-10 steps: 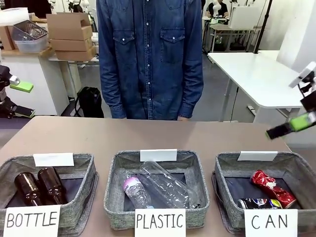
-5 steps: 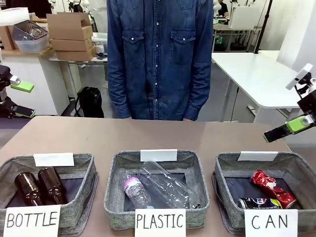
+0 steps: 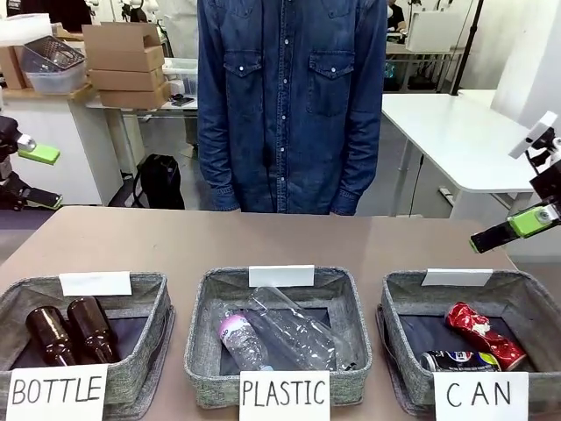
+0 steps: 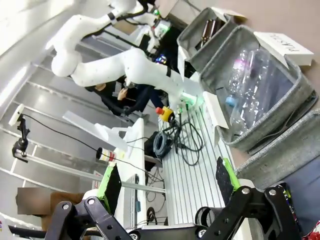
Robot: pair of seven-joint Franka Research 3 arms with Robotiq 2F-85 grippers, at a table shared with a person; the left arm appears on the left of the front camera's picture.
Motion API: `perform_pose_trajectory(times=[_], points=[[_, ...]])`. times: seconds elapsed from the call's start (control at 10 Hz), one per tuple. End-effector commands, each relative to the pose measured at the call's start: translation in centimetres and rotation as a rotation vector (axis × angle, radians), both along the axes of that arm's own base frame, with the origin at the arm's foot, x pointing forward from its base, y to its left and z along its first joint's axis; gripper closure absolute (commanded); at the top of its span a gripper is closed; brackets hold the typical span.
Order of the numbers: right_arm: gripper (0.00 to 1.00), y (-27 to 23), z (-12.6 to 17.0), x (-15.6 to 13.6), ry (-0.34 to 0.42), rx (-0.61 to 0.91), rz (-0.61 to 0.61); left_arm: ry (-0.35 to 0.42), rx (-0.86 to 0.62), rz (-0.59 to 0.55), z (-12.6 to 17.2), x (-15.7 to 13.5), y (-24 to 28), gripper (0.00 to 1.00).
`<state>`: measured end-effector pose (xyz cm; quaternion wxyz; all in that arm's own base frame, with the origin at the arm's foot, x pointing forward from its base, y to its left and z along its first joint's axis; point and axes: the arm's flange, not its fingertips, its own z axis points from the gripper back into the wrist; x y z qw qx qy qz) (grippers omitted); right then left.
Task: Sort the can waste into the basket.
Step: Pick up the can waste from the table and place it in the right Fabric basket.
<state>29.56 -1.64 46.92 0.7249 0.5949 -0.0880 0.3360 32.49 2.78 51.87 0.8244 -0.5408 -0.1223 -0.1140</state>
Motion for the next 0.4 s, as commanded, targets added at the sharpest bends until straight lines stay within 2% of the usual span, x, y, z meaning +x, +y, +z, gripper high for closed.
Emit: perform_pose_trajectory(times=[0.0,0.3], points=[[0.0,-0.23,-0.1,0.06,-0.024,-0.007,0.002,-0.014,-0.003,-0.015,-0.14,-0.15,0.09,0.0],[0.0,-0.23,-0.1,0.06,-0.024,-0.007,0.002,-0.014,-0.003,-0.015,-0.14,-0.15,0.09,0.0]])
